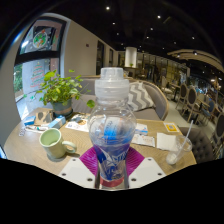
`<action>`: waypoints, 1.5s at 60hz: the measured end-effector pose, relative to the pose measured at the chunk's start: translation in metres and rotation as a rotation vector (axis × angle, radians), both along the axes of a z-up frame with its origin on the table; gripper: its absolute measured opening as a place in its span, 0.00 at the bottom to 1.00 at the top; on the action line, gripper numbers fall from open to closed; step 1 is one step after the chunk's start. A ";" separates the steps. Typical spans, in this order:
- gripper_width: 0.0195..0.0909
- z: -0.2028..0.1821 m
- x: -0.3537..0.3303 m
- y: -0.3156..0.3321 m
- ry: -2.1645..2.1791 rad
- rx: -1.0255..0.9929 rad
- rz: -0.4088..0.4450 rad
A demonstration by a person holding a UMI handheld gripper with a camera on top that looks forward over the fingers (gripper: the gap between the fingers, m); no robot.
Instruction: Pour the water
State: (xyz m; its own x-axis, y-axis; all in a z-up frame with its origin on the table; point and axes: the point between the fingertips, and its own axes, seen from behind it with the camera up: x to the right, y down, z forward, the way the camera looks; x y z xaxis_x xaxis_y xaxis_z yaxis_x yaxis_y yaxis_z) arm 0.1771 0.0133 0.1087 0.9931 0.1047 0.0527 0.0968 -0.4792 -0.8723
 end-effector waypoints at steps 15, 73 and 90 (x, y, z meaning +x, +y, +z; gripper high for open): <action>0.23 -0.052 -0.001 -0.003 0.102 -0.012 0.003; 0.92 0.096 -0.063 -0.268 -0.004 -0.136 -0.109; 0.93 0.117 -0.075 -0.301 0.036 -0.134 -0.124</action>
State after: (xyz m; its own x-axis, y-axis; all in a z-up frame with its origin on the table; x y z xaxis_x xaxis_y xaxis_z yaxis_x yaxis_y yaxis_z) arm 0.1023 -0.2879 0.2253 0.9998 -0.0151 0.0109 -0.0002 -0.5974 -0.8019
